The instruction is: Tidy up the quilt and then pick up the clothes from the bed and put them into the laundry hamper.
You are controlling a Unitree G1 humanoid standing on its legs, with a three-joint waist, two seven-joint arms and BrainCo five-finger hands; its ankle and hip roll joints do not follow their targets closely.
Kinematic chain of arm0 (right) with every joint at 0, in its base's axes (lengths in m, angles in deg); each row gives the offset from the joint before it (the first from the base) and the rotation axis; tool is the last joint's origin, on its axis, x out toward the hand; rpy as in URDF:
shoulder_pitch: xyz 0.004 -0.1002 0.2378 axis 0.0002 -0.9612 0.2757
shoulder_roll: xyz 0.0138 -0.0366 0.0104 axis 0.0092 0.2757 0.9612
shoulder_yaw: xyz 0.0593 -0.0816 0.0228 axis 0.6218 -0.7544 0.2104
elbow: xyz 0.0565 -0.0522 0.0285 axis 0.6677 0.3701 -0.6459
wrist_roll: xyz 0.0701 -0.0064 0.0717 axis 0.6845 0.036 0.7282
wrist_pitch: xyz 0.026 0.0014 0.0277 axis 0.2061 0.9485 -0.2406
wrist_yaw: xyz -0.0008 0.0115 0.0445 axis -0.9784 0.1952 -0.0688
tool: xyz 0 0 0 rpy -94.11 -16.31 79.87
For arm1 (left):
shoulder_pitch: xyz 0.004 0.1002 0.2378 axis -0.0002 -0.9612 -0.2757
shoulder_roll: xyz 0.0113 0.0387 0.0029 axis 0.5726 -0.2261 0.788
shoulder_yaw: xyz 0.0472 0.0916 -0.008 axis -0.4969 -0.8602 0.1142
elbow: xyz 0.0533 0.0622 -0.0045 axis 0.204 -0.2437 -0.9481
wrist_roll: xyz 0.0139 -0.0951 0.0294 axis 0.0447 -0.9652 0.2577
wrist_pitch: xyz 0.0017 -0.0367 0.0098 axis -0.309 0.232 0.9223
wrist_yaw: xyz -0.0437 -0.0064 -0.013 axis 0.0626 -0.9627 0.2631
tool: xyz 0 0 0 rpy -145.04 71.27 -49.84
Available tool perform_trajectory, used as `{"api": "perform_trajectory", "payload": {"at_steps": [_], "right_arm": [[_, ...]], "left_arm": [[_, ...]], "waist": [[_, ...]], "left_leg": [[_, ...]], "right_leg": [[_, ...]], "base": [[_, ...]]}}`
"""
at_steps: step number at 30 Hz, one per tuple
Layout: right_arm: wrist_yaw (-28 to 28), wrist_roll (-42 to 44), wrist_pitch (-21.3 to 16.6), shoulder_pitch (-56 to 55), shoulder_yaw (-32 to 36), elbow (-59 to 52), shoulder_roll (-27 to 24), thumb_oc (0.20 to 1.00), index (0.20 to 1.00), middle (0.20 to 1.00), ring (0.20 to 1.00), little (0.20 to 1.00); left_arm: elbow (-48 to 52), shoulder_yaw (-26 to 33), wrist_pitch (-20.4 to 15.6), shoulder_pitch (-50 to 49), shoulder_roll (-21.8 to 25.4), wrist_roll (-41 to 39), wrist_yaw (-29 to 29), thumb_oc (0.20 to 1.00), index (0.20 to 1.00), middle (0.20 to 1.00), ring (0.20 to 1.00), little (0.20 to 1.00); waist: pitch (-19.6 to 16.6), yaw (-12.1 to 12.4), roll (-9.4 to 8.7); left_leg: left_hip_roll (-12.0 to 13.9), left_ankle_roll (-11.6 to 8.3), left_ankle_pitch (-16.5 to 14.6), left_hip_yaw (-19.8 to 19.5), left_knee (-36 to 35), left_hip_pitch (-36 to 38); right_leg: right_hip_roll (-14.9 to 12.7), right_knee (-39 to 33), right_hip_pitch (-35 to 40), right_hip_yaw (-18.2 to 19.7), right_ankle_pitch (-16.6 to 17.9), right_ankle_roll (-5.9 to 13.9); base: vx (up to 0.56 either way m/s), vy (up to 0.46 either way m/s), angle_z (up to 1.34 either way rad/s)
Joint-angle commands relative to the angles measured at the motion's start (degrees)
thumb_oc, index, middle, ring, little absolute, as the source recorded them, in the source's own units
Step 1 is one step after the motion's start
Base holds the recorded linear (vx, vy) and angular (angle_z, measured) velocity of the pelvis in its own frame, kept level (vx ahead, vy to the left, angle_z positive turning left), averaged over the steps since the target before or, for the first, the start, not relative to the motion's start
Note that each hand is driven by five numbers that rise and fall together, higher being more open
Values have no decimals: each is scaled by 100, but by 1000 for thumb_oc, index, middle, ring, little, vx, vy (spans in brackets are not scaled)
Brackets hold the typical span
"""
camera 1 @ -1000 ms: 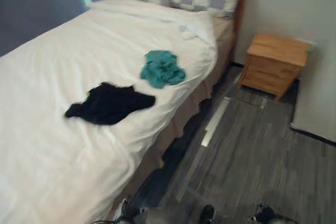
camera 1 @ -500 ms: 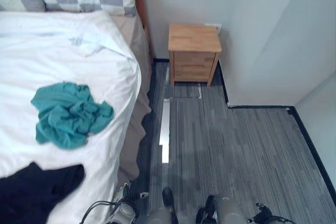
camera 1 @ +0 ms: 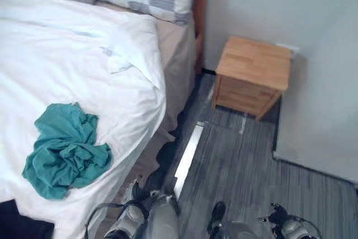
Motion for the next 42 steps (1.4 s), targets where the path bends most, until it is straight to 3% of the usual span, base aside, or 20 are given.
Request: {"api": "perform_trajectory", "payload": {"at_steps": [1, 2, 3, 4, 5, 6, 9, 10, 11, 12, 13, 14, 15, 19, 23, 25, 26, 27, 33, 42], "right_arm": [[-77, -222, 7, -281, -51, -273, -68, 1000, 1000, 1000, 1000, 1000], [-87, -293, -17, -286, -103, -278, -16, 1000, 1000, 1000, 1000, 1000], [-33, -366, -47, -309, -91, -341, 90, 1000, 1000, 1000, 1000, 1000], [-32, -366, -45, -308, -94, -343, 89, 1000, 1000, 1000, 1000, 1000], [-35, -440, -67, -178, -119, -509, 128, 1000, 1000, 1000, 1000, 1000], [-34, -441, -66, -176, -121, -510, 129, 1000, 1000, 1000, 1000, 1000], [-68, -512, -125, 40, -254, -1139, 6, 1000, 1000, 1000, 1000, 1000], [-57, -590, -183, 178, -406, -1942, -168, 1000, 1000, 1000, 1000, 1000], [-55, -590, -179, 176, -406, -1947, -170, 1000, 1000, 1000, 1000, 1000], [-75, -627, -208, 223, -440, -2322, -266, 1000, 1000, 1000, 1000, 1000], [-128, -747, -185, 299, -396, -3132, -485, 1000, 1000, 1000, 1000, 1000], [-126, -748, -181, 296, -394, -3138, -486, 1000, 1000, 1000, 1000, 1000], [-167, -954, -139, 294, -354, -3791, -650, 1000, 1000, 1000, 1000, 1000], [-266, -1583, -188, 700, -522, -4663, -926, 1000, 1000, 1000, 1000, 1000], [-435, -1701, -181, 1192, -474, -4831, -1114, 1000, 1000, 1000, 1000, 1000], [-626, -1669, -105, 1388, -329, -4878, -1260, 1000, 1000, 1000, 1000, 1000], [-732, -1635, -56, 1456, -209, -4874, -1380, 1000, 1000, 1000, 1000, 1000], [-1031, -1611, 115, 1935, 40, -4746, -1841, 1000, 1000, 1000, 1000, 1000], [-1446, -1531, 427, 4502, -440, -3635, -2300, 1000, 1000, 1000, 1000, 1000], [-1512, -1526, 530, 6619, -1399, -2195, -1829, 1000, 1000, 1000, 1000, 1000]], "left_arm": [[-248, -203, 49, 116, 3, 15, -13, 1000, 1000, 1000, 1000, 1000], [-319, -197, 56, 73, 11, 39, -4, 1000, 1000, 1000, 1000, 1000], [-488, -116, 86, -2, 22, 60, 11, 1000, 1000, 1000, 1000, 1000], [-489, -114, 85, -2, 22, 60, 11, 1000, 1000, 1000, 1000, 1000], [-541, -41, 94, -61, 69, -27, -12, 1000, 1000, 1000, 1000, 1000], [-541, -39, 94, -60, 70, -27, -11, 1000, 1000, 1000, 1000, 1000], [-571, 23, 53, -77, 156, -69, -27, 1000, 1000, 1000, 1000, 1000], [-590, 16, 31, -97, 175, -16, -52, 1000, 1000, 1000, 1000, 1000], [-591, 16, 31, -97, 174, -16, -52, 1000, 1000, 1000, 1000, 1000], [-570, 37, 11, -84, 188, -9, -67, 1000, 1000, 1000, 1000, 1000], [-557, 54, 10, -70, 181, -14, -130, 1000, 1000, 1000, 1000, 1000], [-557, 54, 10, -69, 180, -13, -130, 1000, 1000, 1000, 1000, 1000], [-544, 68, 2, -79, 159, -57, -166, 1000, 1000, 1000, 1000, 1000], [-492, 169, -28, -142, 263, -135, -259, 1000, 1000, 1000, 1000, 1000], [-377, 188, -53, -303, 148, -244, -342, 1000, 1000, 1000, 1000, 1000], [-290, 28, -7, -271, 69, -198, -420, 1000, 1000, 1000, 1000, 1000], [-171, -62, -5, -224, 73, -179, -394, 1000, 1000, 1000, 1000, 1000], [35, -163, 53, -76, 287, -47, -276, 1000, 1000, 1000, 1000, 1000], [-256, -342, 14, 471, 680, 95, -328, 1000, 1000, 1000, 1000, 1000], [-349, -523, -130, 734, 698, 9, -478, 1000, 1000, 1000, 1000, 1000]], "waist": [[-96, -164, 223], [-155, -110, 188], [-180, -140, 168], [-176, -150, 157], [-121, -185, 196], [-121, -189, 182], [-67, -215, 232], [-62, -254, 176], [-72, -255, 184], [-60, -275, 125], [-12, -326, 53], [-19, -329, 51], [36, -379, -52], [-65, -267, -314], [-189, -230, -238], [-59, -286, -209], [39, -402, -180], [162, -574, -66], [691, -542, 8], [1131, -263, 275]], "left_leg": [[-64, -41, -276, 73, -119, 1166], [-198, 20, -321, 3, -318, 1324], [-332, 197, -439, -30, -652, 1708], [-357, 208, -439, -35, -666, 1715], [-395, 277, -438, -205, -964, 1968], [-419, 286, -434, -205, -980, 1973], [-368, 275, -320, -633, -1235, 2118], [-424, 242, -394, -1015, -1224, 2135], [-414, 240, -391, -1016, -1220, 2119], [-454, 215, -449, -1212, -1195, 2123], [-463, 155, -551, -1692, -1234, 2170], [-466, 156, -546, -1695, -1232, 2158], [-410, 95, -697, -2123, -1130, 2261], [-298, -3, -901, -2632, -711, 2186], [-16, -203, -697, -2910, -871, 2053], [55, -233, -516, -2439, -653, 1603], [153, -230, -496, -1520, -402, 1436], [567, -234, -545, 78, 360, 1092], [609, -313, -293, 277, 134, 649], [771, -499, 132, 387, -120, 250]], "right_leg": [[-471, 551, -206, 260, -989, 586], [-489, 876, -217, 147, -999, 640], [-749, 2139, -494, -101, -992, 952], [-781, 2189, -509, -101, -1016, 966], [-1068, 3238, -964, 33, -781, 1193], [-1095, 3275, -981, 40, -796, 1204], [-994, 2909, -1355, 549, -891, 989], [-922, 1958, -1454, 1231, -849, 901], [-909, 1928, -1453, 1227, -827, 896], [-908, 1288, -1384, 1648, -705, 908], [-1067, 564, -1527, 2512, -445, 968], [-1070, 550, -1531, 2510, -432, 967], [-1028, 338, -1671, 3044, -227, 1067], [-983, 118, -1332, 2800, -97, 1101], [-717, -40, -1081, 2501, -217, 985], [-806, -40, -979, 2088, -308, 930], [-889, -19, -912, 1676, -378, 891], [-849, 181, -833, 849, -684, 696], [-979, 701, -1697, 734, -547, 693], [-1052, 1054, -2343, 626, -538, 745]], "base": [[200, 97, 0], [298, 142, -3], [297, 143, -10], [327, 185, 38], [136, 98, 64], [200, 46, 107], [147, -99, 95], [242, -169, 114], [275, -197, 178], [326, -267, 150], [325, -266, 163], [439, -427, 156], [208, -233, 173], [311, -365, 181], [206, -302, 87], [-26, -232, 78], [-97, -385, 315], [-65, -304, 359], [-119, -104, 92], [-7, 3, -2]]}}
